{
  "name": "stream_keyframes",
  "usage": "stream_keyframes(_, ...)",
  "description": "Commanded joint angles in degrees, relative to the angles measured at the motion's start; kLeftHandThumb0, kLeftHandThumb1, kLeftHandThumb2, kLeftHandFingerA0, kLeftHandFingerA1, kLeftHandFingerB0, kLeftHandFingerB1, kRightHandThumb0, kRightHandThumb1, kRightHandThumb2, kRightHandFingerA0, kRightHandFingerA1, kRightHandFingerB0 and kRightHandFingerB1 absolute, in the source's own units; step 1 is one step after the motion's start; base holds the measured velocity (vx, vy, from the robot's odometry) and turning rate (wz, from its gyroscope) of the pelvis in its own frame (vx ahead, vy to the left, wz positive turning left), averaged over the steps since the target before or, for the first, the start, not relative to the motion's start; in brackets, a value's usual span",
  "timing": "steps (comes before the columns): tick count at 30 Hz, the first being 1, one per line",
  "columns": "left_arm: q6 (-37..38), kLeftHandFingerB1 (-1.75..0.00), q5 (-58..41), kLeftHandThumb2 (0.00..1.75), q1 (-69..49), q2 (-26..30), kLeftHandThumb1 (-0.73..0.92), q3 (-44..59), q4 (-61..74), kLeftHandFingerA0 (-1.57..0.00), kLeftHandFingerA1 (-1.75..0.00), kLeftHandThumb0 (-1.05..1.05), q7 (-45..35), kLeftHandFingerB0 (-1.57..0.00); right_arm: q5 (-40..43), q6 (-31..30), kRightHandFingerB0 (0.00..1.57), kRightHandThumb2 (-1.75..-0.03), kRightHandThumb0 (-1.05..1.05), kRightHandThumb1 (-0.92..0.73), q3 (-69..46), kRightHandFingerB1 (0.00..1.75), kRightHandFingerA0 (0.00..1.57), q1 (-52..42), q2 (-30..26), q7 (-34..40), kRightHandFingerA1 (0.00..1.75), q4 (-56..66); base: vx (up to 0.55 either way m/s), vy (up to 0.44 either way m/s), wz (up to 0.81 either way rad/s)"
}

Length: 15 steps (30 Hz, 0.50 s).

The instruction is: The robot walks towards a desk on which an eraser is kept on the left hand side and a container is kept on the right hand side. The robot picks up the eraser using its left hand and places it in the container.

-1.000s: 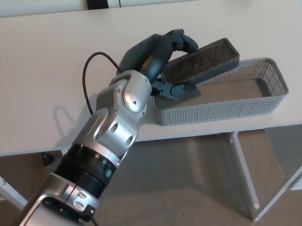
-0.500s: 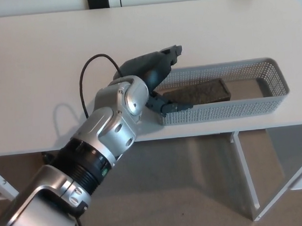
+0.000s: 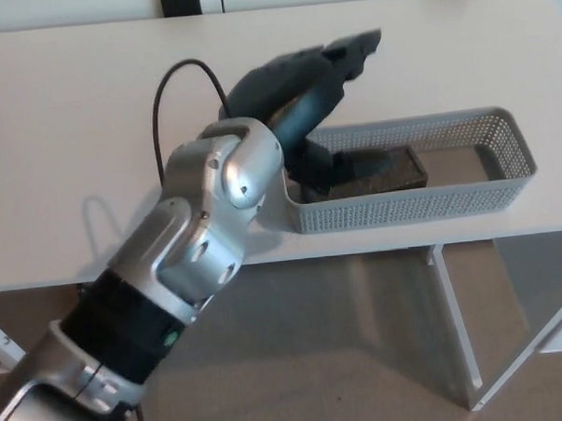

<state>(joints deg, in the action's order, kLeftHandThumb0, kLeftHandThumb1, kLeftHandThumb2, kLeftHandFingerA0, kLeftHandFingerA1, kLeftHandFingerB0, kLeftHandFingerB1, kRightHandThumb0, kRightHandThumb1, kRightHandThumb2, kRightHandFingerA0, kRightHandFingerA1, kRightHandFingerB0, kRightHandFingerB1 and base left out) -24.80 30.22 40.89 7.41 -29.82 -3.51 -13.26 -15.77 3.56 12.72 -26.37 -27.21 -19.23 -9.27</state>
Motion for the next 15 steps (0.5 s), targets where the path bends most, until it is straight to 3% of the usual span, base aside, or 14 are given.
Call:
stream_keyframes(1, 4.53, -0.17, -6.9, 1.01, -13.3, 11.42, 0.58, 13.81, 39.19, 0.0, -0.1, -0.88, -10.0, 0.0, -0.28, -0.57, 0.55, -0.56, -0.4, -0.54, -0.58, 0.4, 0.74, -0.98, -2.2, -1.03, 0.47, -1.06, 0.0, 0.0, 0.0)
stream_keyframes(3, 3.06, -0.22, -11.66, 1.0, -18.67, 12.53, 0.57, 18.15, 46.98, -0.02, -0.1, -0.88, -13.26, -0.03, -0.56, -0.03, 0.55, -0.56, -0.41, -0.54, -0.3, 0.41, 0.72, -0.76, -2.59, -1.26, 0.47, -1.44, 0.0, 0.0, 0.0)
stream_keyframes(4, 2.69, -0.26, -14.86, 0.63, -21.87, 13.19, 0.74, 20.76, 51.03, 0.0, -0.24, -0.92, -15.14, -0.06, -0.49, -0.13, 0.55, -0.56, -0.42, -0.54, -0.41, 0.4, 0.7, -0.6, -2.73, -1.42, 0.46, -1.51, 0.0, 0.0, 0.0)
stream_keyframes(5, 2.55, -0.26, -17.62, 0.63, -24.37, 13.5, 0.74, 22.8, 53.65, 0.0, -0.23, -0.91, -16.54, -0.07, -0.4, 0.01, 0.56, -0.56, -0.43, -0.53, -0.46, 0.4, 0.7, -0.54, -2.8, -1.48, 0.46, -1.8, 0.0, 0.0, 0.0)
stream_keyframes(6, 2.2, -0.26, -22.98, 0.98, -28.9, 13.82, 0.58, 26.63, 57.73, -0.03, -0.16, -0.87, -19.18, -0.11, -0.29, 0.4, 0.56, -0.56, -0.44, -0.53, -0.38, 0.41, 0.71, -0.75, -2.73, -1.44, 0.46, -2.27, 0.0, 0.0, 0.0)
stream_keyframes(8, 2.46, -0.27, -32.91, 0.96, -35.55, 14.49, 0.57, 32.82, 62.17, -0.03, -0.17, -0.85, -23.7, -0.1, -0.29, 0.46, 0.57, -0.56, -0.44, -0.53, -0.25, 0.4, 0.71, -0.94, -2.61, -1.38, 0.46, -2.43, 0.0, 0.0, 0.0)
stream_keyframes(9, 4.04, -0.26, -40.26, 0.62, -39.07, 15.3, 0.72, 36.15, 62.61, -0.02, -0.24, -0.86, -26.49, -0.15, -0.32, 0.6, 0.55, -0.57, -0.44, -0.54, -0.12, 0.41, 0.7, -0.93, -2.62, -1.44, 0.46, -2.67, 0.0, 0.0, 0.0)
stream_keyframes(10, 5.24, -0.37, -45.42, 0.92, -41.65, 16.18, 0.56, 38.62, 62.83, -0.05, -0.23, -0.86, -28.66, -0.12, -0.12, 0.6, 0.55, -0.56, -0.43, -0.54, -0.13, 0.41, 0.7, -0.82, -2.56, -1.6, 0.47, -3.04, 0.0, 0.0, 0.0)
stream_keyframes(11, 9.22, -0.39, -52.46, 0.87, -46.99, 17.18, 0.52, 42.4, 63.0, -0.14, -0.38, -0.88, -31.47, -0.18, 0.47, 0.27, 0.56, -0.56, -0.41, -0.54, -0.32, 0.41, 0.71, -0.53, -2.24, -1.87, 0.47, -3.77, 0.0, 0.0, 0.0)
stream_keyframes(13, 13.94, -0.39, -58.05, 0.87, -52.41, 17.58, 0.52, 45.46, 63.05, -0.14, -0.38, -0.88, -33.28, -0.18, 0.92, 0.03, 0.56, -0.56, -0.41, -0.54, -0.4, 0.41, 0.71, -0.39, -1.82, -1.93, 0.47, -4.47, 0.0, 0.0, 0.0)
stream_keyframes(14, 21.83, -0.31, -62.37, 0.62, -59.05, 15.91, 0.67, 45.39, 61.0, -0.25, -0.33, -0.89, -35.66, -0.33, 1.08, 0.3, 0.55, -0.56, -0.39, -0.54, -0.33, 0.41, 0.72, -0.63, -1.6, -1.86, 0.47, -4.81, 0.0, 0.0, 0.0)
stream_keyframes(15, 23.87, -0.41, -66.61, 0.85, -63.83, 15.18, 0.49, 46.43, 60.49, -0.2, -0.39, -0.85, -37.59, -0.29, 1.18, 0.47, 0.56, -0.56, -0.39, -0.54, -0.31, 0.42, 0.73, -0.92, -1.51, -1.79, 0.48, -4.94, 0.0, 0.0, 0.0)
